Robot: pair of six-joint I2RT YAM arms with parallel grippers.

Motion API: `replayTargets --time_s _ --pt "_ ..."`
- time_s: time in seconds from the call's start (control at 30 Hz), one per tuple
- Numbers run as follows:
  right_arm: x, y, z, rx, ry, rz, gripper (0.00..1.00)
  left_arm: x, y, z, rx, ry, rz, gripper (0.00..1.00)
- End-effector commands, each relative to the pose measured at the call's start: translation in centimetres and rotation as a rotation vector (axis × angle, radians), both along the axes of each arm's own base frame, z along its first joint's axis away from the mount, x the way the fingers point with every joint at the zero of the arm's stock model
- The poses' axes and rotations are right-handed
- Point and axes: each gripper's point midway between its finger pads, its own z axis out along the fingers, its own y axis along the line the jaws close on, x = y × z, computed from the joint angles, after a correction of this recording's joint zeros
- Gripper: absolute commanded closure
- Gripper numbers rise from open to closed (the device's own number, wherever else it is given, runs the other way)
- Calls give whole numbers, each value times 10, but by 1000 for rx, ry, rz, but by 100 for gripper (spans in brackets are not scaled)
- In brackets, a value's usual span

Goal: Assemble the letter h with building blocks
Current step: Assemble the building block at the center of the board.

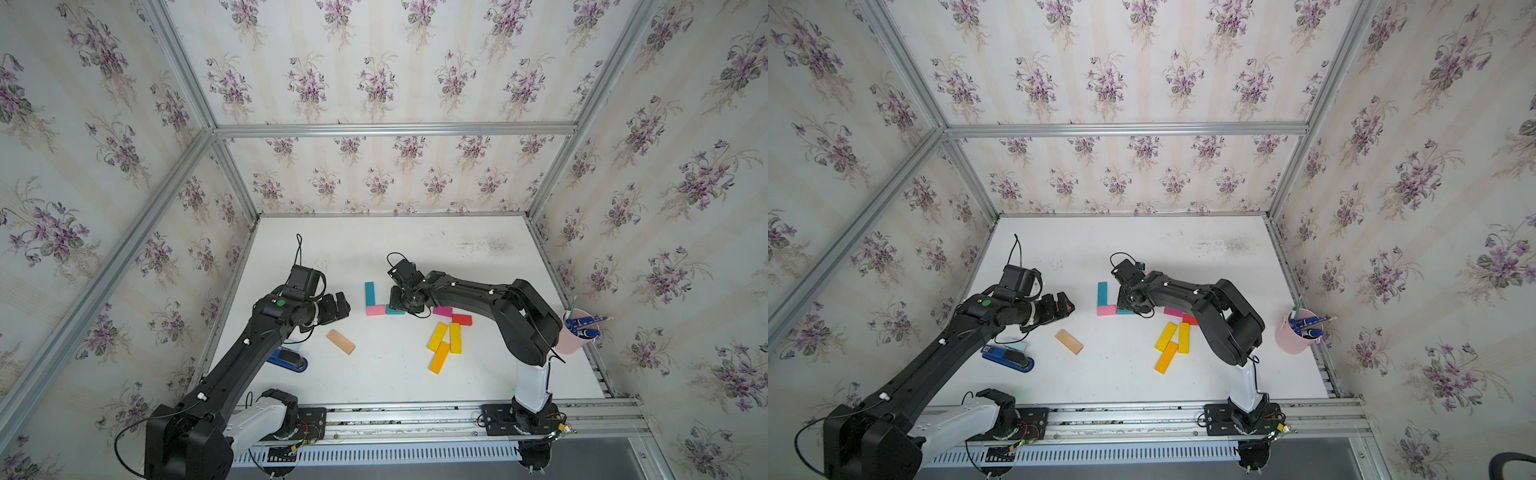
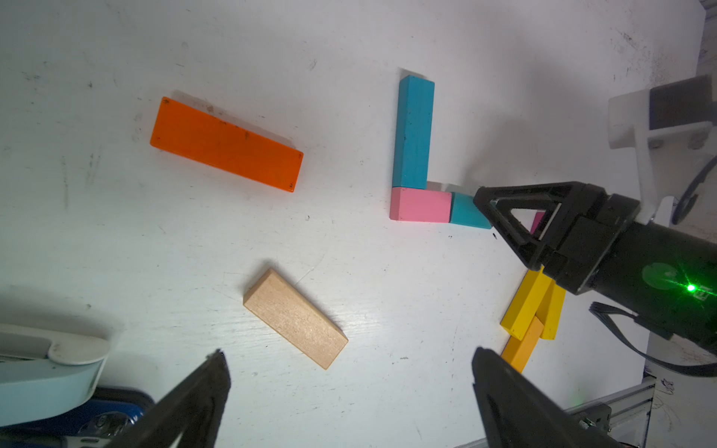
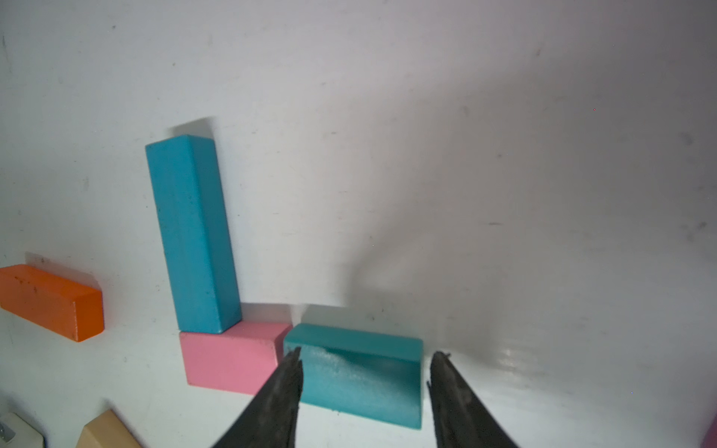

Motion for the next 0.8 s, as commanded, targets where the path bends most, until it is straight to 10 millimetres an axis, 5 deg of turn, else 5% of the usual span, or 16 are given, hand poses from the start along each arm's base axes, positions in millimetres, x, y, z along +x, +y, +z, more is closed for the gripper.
replayTargets --time_s 0.0,0.77 --pt "2 2 0 -1 -7 8 45 2 0 1 0 -14 -5 0" --pt "3 5 2 0 -4 14 45 3 -1 -1 0 -11 -7 0"
